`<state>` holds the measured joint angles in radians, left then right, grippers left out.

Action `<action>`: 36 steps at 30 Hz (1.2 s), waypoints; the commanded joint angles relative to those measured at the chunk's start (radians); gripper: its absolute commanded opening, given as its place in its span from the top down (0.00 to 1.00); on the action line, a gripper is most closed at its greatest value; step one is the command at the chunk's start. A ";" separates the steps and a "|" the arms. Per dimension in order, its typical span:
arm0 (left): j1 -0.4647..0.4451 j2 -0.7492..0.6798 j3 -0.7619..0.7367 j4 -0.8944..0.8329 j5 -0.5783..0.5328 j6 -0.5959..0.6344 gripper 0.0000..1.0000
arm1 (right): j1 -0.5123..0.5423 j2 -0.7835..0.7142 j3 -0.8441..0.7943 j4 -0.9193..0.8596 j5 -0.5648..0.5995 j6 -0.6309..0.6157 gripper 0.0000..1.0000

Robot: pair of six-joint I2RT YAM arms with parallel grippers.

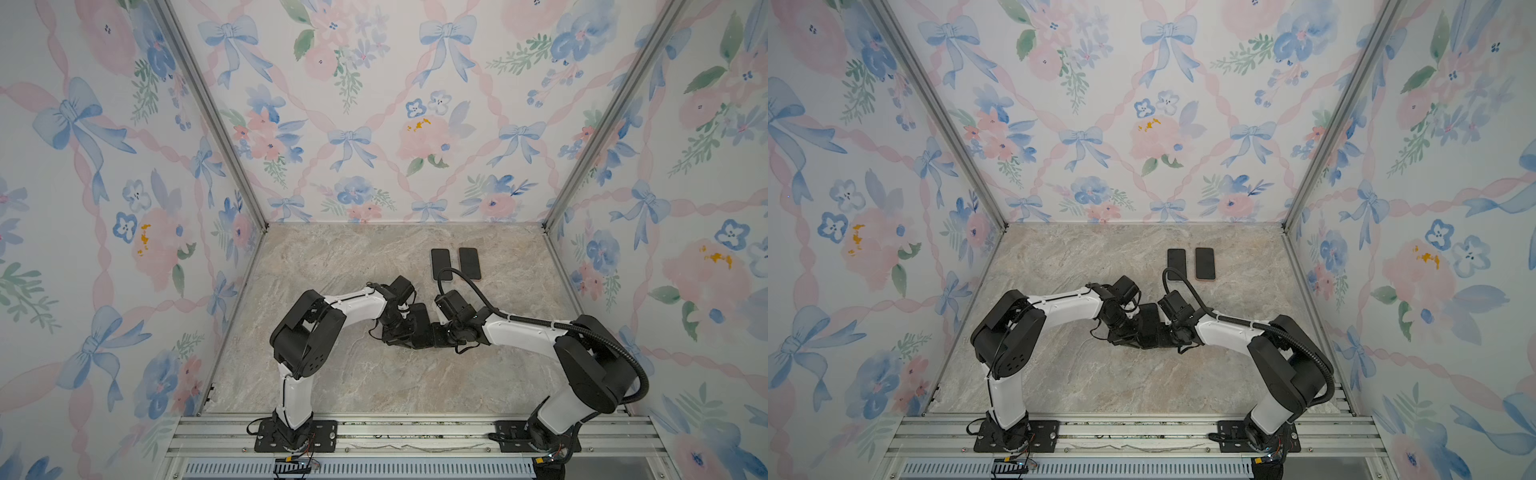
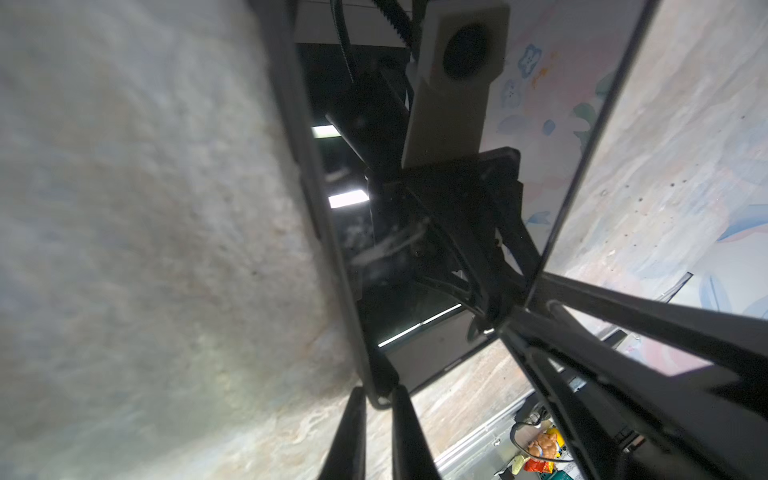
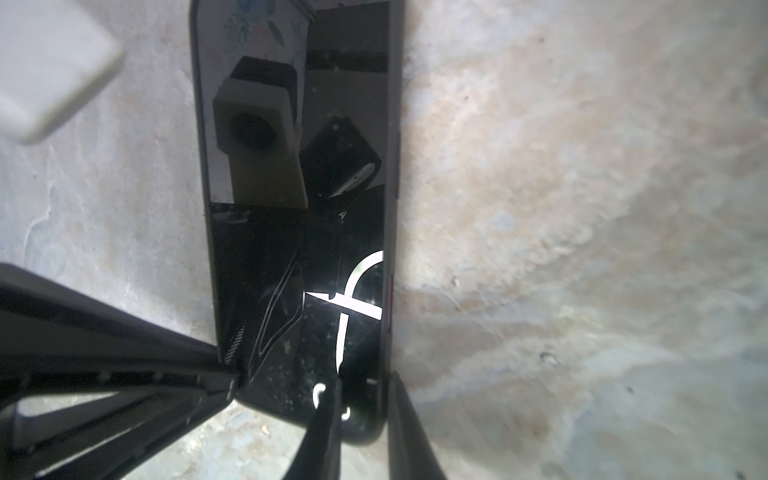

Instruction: Put the phone into the phone case

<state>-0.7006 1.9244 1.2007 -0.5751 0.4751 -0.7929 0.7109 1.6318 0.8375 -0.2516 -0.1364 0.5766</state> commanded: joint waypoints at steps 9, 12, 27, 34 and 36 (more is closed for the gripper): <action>-0.010 -0.036 -0.003 -0.039 -0.174 0.028 0.83 | 0.074 -0.017 0.082 -0.187 0.083 -0.015 0.55; 0.010 -0.101 -0.005 -0.040 -0.233 0.046 0.75 | 0.082 -0.020 0.116 -0.206 0.112 -0.013 0.43; 0.165 -0.270 -0.150 -0.013 -0.271 0.153 0.33 | 0.147 0.215 0.376 -0.354 0.276 -0.025 0.02; 0.189 -0.266 -0.197 0.033 -0.232 0.167 0.27 | 0.159 0.319 0.454 -0.413 0.293 -0.004 0.09; 0.198 -0.266 -0.205 0.041 -0.226 0.170 0.26 | 0.162 0.333 0.468 -0.427 0.299 0.004 0.13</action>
<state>-0.5190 1.6707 1.0107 -0.5529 0.2253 -0.6491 0.8597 1.9308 1.2800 -0.6140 0.1406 0.5667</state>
